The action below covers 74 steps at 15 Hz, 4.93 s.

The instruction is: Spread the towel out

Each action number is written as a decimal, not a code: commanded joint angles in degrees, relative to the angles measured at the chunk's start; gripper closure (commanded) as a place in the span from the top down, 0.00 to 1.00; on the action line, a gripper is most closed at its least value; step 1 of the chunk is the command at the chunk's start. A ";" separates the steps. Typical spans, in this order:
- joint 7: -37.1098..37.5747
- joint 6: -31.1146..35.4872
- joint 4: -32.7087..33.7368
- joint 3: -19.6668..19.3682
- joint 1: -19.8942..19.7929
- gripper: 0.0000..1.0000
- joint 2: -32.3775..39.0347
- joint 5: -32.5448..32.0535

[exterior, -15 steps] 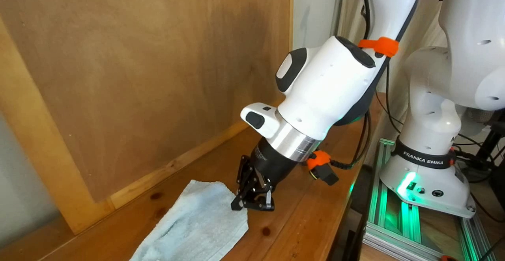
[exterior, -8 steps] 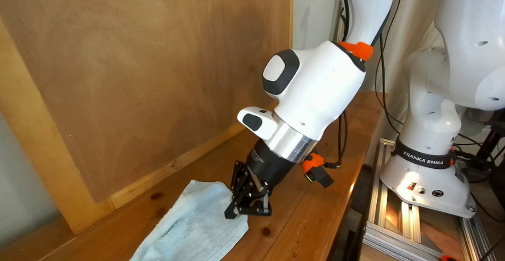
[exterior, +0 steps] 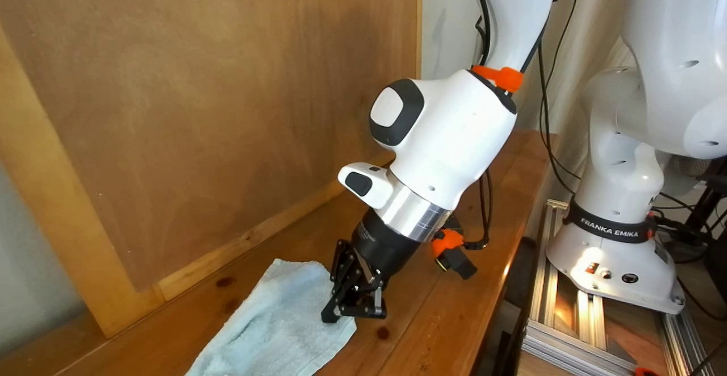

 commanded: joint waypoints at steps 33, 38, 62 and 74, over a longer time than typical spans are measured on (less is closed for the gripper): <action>-22.77 -33.03 -8.05 19.64 -11.15 1.00 -23.18 44.53; -6.22 -30.54 -5.75 18.70 -15.08 0.54 -15.21 30.73; 1.60 -18.38 1.55 14.38 -14.34 0.00 3.59 14.42; 12.29 -29.67 3.91 13.19 -11.49 0.00 6.57 -12.91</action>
